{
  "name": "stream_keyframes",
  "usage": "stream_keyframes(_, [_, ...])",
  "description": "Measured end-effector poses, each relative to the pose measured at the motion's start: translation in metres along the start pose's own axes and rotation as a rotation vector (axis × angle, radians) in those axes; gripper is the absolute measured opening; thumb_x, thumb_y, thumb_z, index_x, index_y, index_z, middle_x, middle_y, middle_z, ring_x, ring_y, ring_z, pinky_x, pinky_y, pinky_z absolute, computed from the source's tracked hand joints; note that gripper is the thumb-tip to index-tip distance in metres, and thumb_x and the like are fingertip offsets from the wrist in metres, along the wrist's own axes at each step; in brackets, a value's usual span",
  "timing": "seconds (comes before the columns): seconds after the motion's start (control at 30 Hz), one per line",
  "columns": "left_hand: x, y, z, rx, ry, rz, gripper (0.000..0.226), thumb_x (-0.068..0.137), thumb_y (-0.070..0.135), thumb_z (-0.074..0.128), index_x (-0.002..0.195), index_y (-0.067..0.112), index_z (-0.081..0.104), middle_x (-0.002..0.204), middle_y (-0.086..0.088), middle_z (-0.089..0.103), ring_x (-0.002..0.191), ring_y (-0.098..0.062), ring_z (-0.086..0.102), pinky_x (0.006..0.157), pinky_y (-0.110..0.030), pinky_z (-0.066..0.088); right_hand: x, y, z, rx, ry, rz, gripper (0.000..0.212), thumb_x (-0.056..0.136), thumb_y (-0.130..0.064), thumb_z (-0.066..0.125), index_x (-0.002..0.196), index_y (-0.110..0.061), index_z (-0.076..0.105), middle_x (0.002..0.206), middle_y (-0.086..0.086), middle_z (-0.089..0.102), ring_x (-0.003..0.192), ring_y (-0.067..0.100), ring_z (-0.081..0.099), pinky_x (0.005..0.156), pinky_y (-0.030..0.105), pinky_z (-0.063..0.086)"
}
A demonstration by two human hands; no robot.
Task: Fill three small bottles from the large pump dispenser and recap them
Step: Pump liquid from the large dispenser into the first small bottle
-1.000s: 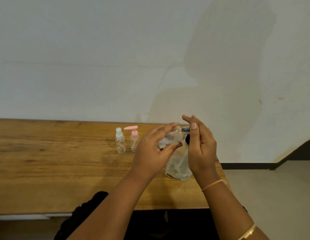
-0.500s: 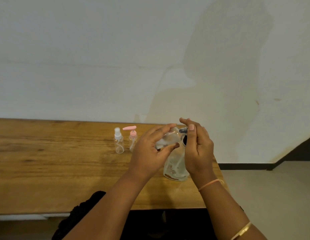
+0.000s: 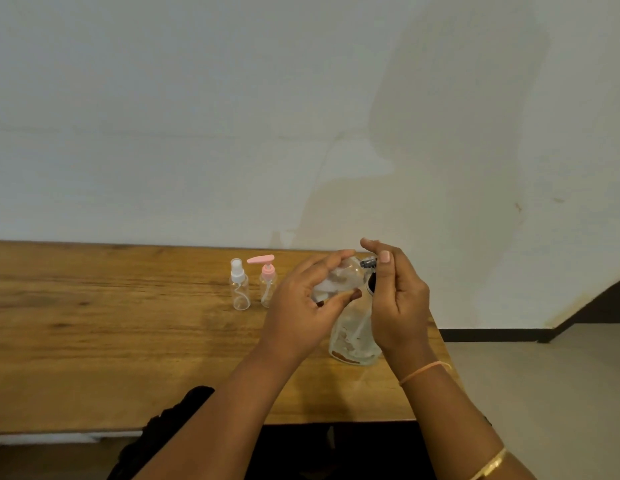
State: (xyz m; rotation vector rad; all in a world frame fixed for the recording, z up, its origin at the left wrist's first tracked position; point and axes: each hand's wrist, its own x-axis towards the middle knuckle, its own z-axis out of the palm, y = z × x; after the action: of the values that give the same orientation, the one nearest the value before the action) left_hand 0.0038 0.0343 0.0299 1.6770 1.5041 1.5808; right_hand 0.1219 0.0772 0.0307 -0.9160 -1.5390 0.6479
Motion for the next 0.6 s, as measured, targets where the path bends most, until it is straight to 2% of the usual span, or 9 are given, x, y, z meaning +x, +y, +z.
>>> stream_keyframes(0.07, [0.001,0.003,-0.001,0.009,0.016,0.028,0.056,0.075,0.019,0.078,0.116,0.047,0.052,0.111,0.019,0.061,0.107,0.007,0.054,0.086,-0.002,0.039,0.001,-0.005,-0.001,0.047,-0.008,0.023,0.035,0.094,-0.042,0.032,0.112,-0.03,0.06,0.113,-0.006,0.065,0.116,0.012,0.056,0.096,0.039,0.048])
stream_keyframes(0.17, [0.001,0.005,-0.002,0.038,0.031,0.067,0.054,0.076,0.02,0.077,0.119,0.041,0.054,0.111,0.02,0.06,0.107,0.01,0.052,0.087,-0.003,0.038,0.004,-0.011,-0.002,0.064,-0.014,0.019,0.034,0.093,-0.043,0.032,0.111,-0.035,0.06,0.118,-0.012,0.063,0.126,0.006,0.048,0.103,0.028,0.042])
stream_keyframes(0.23, [0.002,0.005,-0.002,0.057,0.026,0.067,0.054,0.076,0.019,0.077,0.12,0.04,0.053,0.111,0.022,0.059,0.107,0.011,0.051,0.087,-0.002,0.037,0.004,-0.011,-0.002,0.052,-0.019,0.016,0.032,0.093,-0.044,0.032,0.11,-0.038,0.059,0.117,-0.015,0.063,0.126,0.006,0.048,0.103,0.031,0.042])
stream_keyframes(0.33, [0.004,0.002,-0.001,0.043,0.015,0.044,0.055,0.076,0.02,0.077,0.118,0.044,0.052,0.111,0.022,0.059,0.108,0.011,0.051,0.087,-0.002,0.037,0.005,-0.005,-0.001,0.014,-0.002,-0.014,0.03,0.095,-0.041,0.032,0.109,-0.036,0.059,0.111,-0.014,0.064,0.117,0.01,0.055,0.098,0.044,0.046])
stream_keyframes(0.43, [0.002,-0.001,0.0,0.019,0.003,0.016,0.055,0.075,0.019,0.077,0.116,0.046,0.053,0.112,0.017,0.061,0.108,0.008,0.053,0.087,-0.003,0.038,0.003,0.0,0.002,-0.038,0.005,-0.041,0.027,0.097,-0.038,0.031,0.107,-0.037,0.057,0.106,-0.025,0.06,0.11,0.002,0.057,0.099,0.052,0.043])
stream_keyframes(0.53, [-0.001,0.001,-0.001,0.013,0.003,0.018,0.056,0.075,0.019,0.077,0.115,0.048,0.051,0.111,0.019,0.061,0.107,0.009,0.053,0.086,-0.002,0.038,0.0,-0.002,0.001,-0.005,-0.003,-0.008,0.027,0.096,-0.04,0.032,0.106,-0.044,0.056,0.105,-0.034,0.06,0.119,0.002,0.052,0.104,0.049,0.04])
stream_keyframes(0.6, [-0.002,0.004,-0.001,0.019,0.011,0.048,0.055,0.075,0.02,0.077,0.117,0.045,0.052,0.111,0.019,0.06,0.107,0.01,0.052,0.086,-0.002,0.038,0.0,-0.005,-0.002,0.046,-0.005,0.004,0.03,0.094,-0.041,0.032,0.107,-0.04,0.059,0.108,-0.032,0.061,0.124,0.001,0.048,0.105,0.039,0.041])
